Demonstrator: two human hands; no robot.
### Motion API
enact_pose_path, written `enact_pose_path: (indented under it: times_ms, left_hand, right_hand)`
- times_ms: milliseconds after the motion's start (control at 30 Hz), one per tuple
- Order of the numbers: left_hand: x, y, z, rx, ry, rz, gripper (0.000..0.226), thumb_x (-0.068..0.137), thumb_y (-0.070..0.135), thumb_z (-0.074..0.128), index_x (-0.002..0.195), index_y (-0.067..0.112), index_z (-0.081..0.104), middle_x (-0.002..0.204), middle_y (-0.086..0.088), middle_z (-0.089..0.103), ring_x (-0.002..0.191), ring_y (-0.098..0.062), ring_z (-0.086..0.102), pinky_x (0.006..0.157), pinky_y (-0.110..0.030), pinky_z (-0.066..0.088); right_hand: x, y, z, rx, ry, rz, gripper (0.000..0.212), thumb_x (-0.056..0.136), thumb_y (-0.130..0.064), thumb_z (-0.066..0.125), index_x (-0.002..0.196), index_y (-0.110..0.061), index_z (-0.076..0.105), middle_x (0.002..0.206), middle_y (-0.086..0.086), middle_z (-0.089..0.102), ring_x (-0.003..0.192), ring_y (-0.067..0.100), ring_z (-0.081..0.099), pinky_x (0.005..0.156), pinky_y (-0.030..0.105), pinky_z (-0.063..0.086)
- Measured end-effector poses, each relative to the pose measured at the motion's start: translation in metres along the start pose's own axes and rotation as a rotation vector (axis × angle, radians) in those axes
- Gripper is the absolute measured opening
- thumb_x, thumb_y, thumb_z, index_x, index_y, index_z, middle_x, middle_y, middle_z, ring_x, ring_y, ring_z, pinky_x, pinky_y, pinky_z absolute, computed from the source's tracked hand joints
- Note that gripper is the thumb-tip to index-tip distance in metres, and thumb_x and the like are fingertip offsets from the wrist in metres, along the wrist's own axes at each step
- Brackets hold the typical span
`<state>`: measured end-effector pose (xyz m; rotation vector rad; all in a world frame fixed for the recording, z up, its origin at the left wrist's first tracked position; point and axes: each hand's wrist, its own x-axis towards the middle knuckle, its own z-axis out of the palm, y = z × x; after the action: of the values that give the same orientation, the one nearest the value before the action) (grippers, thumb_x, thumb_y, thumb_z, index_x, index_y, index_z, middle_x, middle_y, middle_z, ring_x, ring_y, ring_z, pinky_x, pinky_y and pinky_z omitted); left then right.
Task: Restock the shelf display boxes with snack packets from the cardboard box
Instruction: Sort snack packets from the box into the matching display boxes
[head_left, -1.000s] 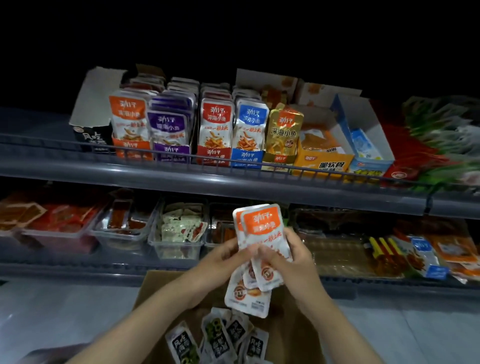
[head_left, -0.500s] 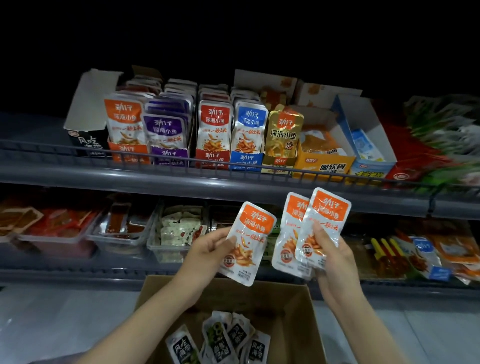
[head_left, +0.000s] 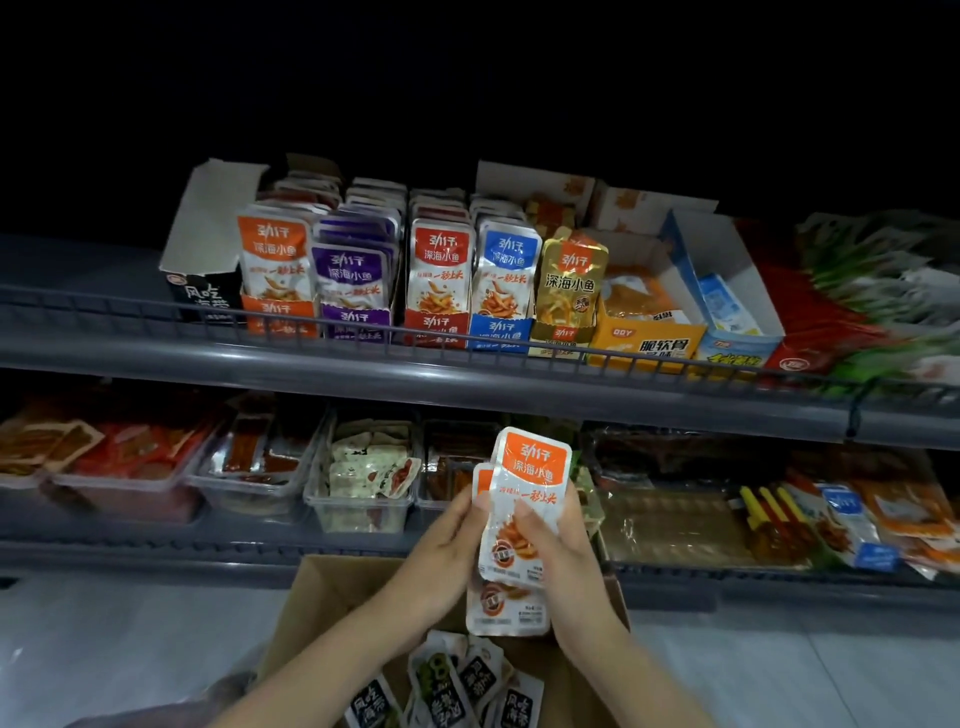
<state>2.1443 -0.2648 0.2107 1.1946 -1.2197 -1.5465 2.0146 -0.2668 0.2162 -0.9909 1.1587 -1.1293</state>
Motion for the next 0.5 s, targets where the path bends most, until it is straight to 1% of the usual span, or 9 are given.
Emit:
enact_pose_path:
  times_ms: [33, 67, 100, 200, 267, 300, 367, 400, 500]
  left_hand:
    - [-0.004, 0.002, 0.000, 0.005, -0.022, -0.022, 0.024, 0.099, 0.044, 0.026, 0.117, 0.047, 0.043, 0.096, 0.025, 0.063, 0.080, 0.017, 0.062, 0.064, -0.004, 0.046]
    - [-0.007, 0.004, -0.002, -0.012, -0.037, -0.043, 0.022, 0.099, 0.046, 0.023, 0.113, 0.051, 0.038, 0.096, 0.029, 0.060, 0.077, 0.019, 0.061, 0.062, -0.003, 0.046]
    - [-0.010, 0.006, -0.004, -0.031, -0.051, -0.063, 0.021, 0.099, 0.047, 0.023, 0.113, 0.053, 0.037, 0.097, 0.028, 0.060, 0.080, 0.015, 0.063, 0.063, -0.007, 0.048]
    - [-0.022, 0.017, -0.015, -0.115, -0.061, -0.099, 0.023, 0.095, 0.042, 0.041, 0.117, 0.050, 0.042, 0.103, 0.014, 0.069, 0.089, -0.012, 0.071, 0.067, -0.032, 0.059]
    - [-0.026, 0.023, -0.026, -0.120, -0.039, -0.056, 0.027, 0.093, 0.037, 0.048, 0.119, 0.045, 0.046, 0.103, 0.005, 0.072, 0.088, -0.021, 0.072, 0.062, -0.036, 0.060]
    - [-0.028, 0.026, -0.031, -0.102, -0.026, -0.022, 0.028, 0.094, 0.034, 0.047, 0.122, 0.041, 0.046, 0.104, 0.003, 0.072, 0.087, -0.022, 0.072, 0.059, -0.035, 0.059]
    - [-0.031, 0.030, -0.042, -0.059, 0.002, 0.031, 0.026, 0.098, 0.029, 0.045, 0.123, 0.036, 0.043, 0.102, 0.003, 0.071, 0.085, -0.018, 0.072, 0.055, -0.031, 0.058]
    - [-0.031, 0.031, -0.047, -0.033, 0.014, 0.054, 0.024, 0.099, 0.028, 0.043, 0.121, 0.038, 0.042, 0.102, 0.005, 0.071, 0.085, -0.014, 0.072, 0.056, -0.028, 0.057]
    - [-0.037, 0.040, -0.061, 0.086, 0.033, 0.144, 0.024, 0.099, 0.033, 0.041, 0.118, 0.045, 0.035, 0.116, 0.018, 0.060, 0.098, 0.007, 0.062, 0.073, -0.019, 0.055]
  right_hand:
    - [-0.002, -0.002, 0.003, -0.004, -0.003, -0.015, 0.027, 0.095, -0.014, 0.053, 0.122, -0.019, 0.050, 0.093, -0.002, 0.074, 0.081, 0.013, 0.072, 0.059, 0.018, 0.054]
    - [-0.003, -0.003, 0.006, -0.014, -0.005, -0.031, 0.029, 0.095, -0.014, 0.052, 0.123, -0.019, 0.049, 0.094, -0.001, 0.074, 0.081, 0.013, 0.072, 0.059, 0.018, 0.054]
    - [-0.004, -0.005, 0.010, -0.023, -0.008, -0.047, 0.031, 0.095, -0.014, 0.052, 0.125, -0.019, 0.048, 0.096, -0.001, 0.073, 0.081, 0.013, 0.072, 0.060, 0.017, 0.054]
    - [-0.004, -0.017, 0.024, -0.036, -0.017, -0.098, 0.050, 0.094, -0.010, 0.053, 0.138, -0.026, 0.037, 0.107, -0.001, 0.069, 0.086, 0.012, 0.071, 0.063, 0.019, 0.055]
    - [0.001, -0.028, 0.034, -0.023, -0.046, -0.115, 0.065, 0.093, -0.009, 0.056, 0.144, -0.037, 0.028, 0.116, -0.002, 0.065, 0.091, 0.013, 0.071, 0.067, 0.025, 0.057]
    - [0.004, -0.035, 0.040, -0.018, -0.058, -0.123, 0.066, 0.093, -0.013, 0.056, 0.143, -0.043, 0.026, 0.119, -0.003, 0.063, 0.092, 0.014, 0.071, 0.070, 0.028, 0.058]
    - [0.009, -0.048, 0.053, -0.033, -0.080, -0.163, 0.058, 0.094, -0.026, 0.053, 0.136, -0.053, 0.023, 0.126, -0.003, 0.058, 0.097, 0.015, 0.070, 0.078, 0.033, 0.059]
    - [0.010, -0.054, 0.061, -0.057, -0.097, -0.192, 0.054, 0.094, -0.031, 0.051, 0.134, -0.054, 0.022, 0.131, -0.002, 0.055, 0.101, 0.016, 0.068, 0.082, 0.033, 0.058]
    - [0.012, -0.062, 0.088, -0.081, -0.124, -0.268, 0.047, 0.096, -0.027, 0.049, 0.129, -0.052, 0.028, 0.131, -0.009, 0.052, 0.109, 0.010, 0.062, 0.081, 0.025, 0.057]
